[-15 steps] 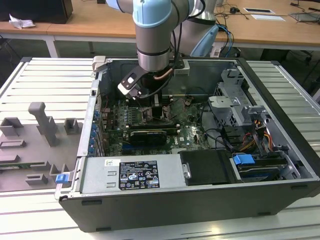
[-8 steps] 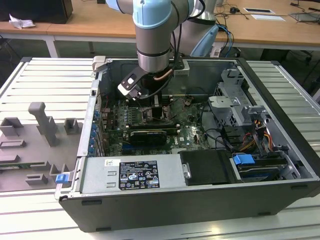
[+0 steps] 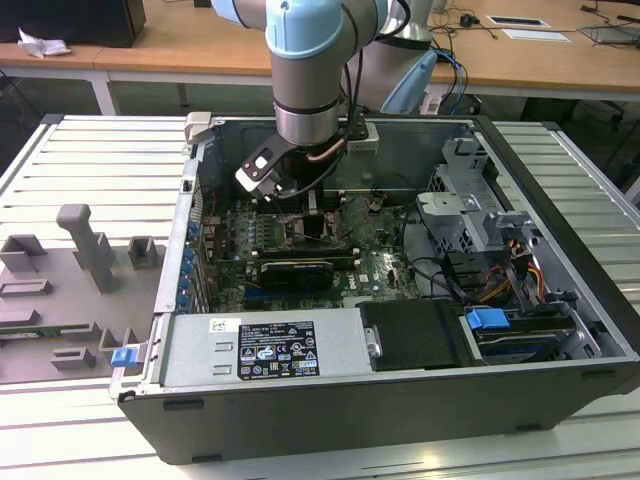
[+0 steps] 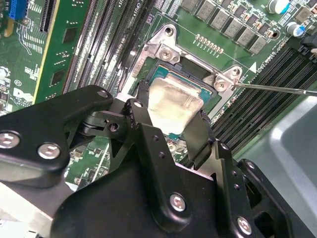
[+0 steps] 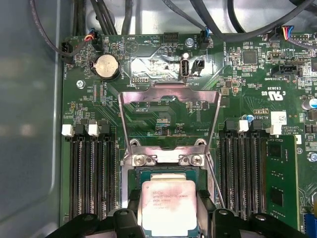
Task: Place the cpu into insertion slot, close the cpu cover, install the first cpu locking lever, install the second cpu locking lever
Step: 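Place the cpu into insertion slot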
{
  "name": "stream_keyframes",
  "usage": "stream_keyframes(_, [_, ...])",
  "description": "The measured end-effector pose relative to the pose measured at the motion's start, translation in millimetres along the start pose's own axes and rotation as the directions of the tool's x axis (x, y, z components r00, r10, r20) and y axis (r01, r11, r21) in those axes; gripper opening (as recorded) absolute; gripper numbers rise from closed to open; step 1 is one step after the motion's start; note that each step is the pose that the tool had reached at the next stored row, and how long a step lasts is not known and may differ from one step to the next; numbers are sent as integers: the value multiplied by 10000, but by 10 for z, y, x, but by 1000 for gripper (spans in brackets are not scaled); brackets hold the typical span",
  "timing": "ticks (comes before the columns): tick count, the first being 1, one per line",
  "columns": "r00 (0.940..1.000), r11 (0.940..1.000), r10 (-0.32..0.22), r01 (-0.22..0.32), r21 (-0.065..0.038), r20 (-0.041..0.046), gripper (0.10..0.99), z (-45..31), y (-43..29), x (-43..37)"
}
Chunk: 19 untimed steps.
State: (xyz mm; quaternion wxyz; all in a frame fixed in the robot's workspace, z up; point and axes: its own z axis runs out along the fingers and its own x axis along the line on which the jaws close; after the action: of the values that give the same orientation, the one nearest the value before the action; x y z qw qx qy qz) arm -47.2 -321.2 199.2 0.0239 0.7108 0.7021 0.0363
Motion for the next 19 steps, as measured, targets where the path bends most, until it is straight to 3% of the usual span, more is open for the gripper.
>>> stream_keyframes(4, [10000,10000,0,0,-2,-4,537,5,0,0])
stream_keyframes(5, [10000,10000,0,0,-1,-2,604,5,0,0])
stream_keyframes(6, [10000,10000,0,0,-1,-3,604,-4,1,0])
stream_keyframes(13, [10000,10000,1,-1,1,-8,592,-132,11,2])
stream_keyframes(14, [10000,10000,1,-1,1,-8,459,-139,12,3])
stream_keyframes(16, [10000,10000,0,0,5,-8,341,-148,13,3])
stream_keyframes(17, [10000,10000,0,0,6,-8,341,-150,13,3])
stream_keyframes(18, [10000,10000,1,-1,9,-6,157,-157,13,3])
stream_keyframes(19, [10000,10000,1,-1,11,-8,106,-164,14,3])
